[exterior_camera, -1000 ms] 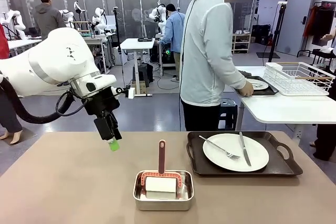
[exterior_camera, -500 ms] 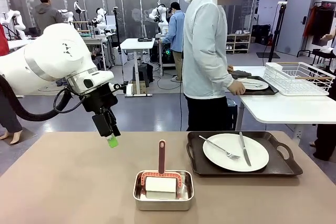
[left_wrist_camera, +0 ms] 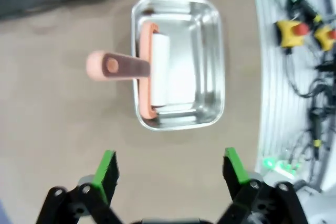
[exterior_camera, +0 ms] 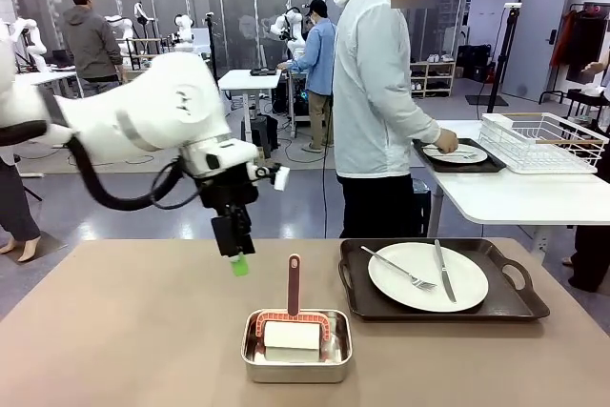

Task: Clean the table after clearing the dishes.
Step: When the left (or right) Handle tray is removed, use the left hand (or right hand) to clean the left (or right) side of the table with the Lint Roller.

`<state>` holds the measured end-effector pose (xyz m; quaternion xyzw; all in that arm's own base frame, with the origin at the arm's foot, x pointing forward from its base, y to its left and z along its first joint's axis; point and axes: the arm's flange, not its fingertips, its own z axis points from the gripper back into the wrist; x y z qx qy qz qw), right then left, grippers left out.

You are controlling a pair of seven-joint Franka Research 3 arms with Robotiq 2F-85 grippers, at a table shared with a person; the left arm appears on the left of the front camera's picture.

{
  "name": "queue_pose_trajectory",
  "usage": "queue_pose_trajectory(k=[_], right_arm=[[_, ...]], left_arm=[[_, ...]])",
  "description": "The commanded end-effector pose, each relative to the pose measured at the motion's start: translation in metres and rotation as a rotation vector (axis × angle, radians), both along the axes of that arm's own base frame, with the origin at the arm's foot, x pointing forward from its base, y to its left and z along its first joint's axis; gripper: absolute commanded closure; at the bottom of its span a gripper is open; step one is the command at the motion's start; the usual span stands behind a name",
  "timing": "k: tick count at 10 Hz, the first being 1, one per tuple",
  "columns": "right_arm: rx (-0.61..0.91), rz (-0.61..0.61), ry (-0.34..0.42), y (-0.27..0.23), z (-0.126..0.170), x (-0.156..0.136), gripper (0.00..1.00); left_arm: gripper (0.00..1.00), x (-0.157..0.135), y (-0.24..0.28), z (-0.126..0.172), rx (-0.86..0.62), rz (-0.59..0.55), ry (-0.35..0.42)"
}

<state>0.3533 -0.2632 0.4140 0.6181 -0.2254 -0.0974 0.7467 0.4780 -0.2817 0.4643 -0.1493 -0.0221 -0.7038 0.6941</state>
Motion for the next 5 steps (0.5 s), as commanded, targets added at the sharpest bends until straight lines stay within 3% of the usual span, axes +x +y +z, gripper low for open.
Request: queue_pose_trajectory(k=[1,5], right_arm=[[0.005,0.000,-0.009,0.000,0.003,-0.001,0.00],[0.005,0.000,-0.009,0.000,0.003,-0.001,0.00]], left_arm=[[0.00,0.027,-0.027,-0.001,0.095,-0.009,-0.021],[0.00,0.044,-0.078,-0.023,0.196,-0.036,-0.012]])
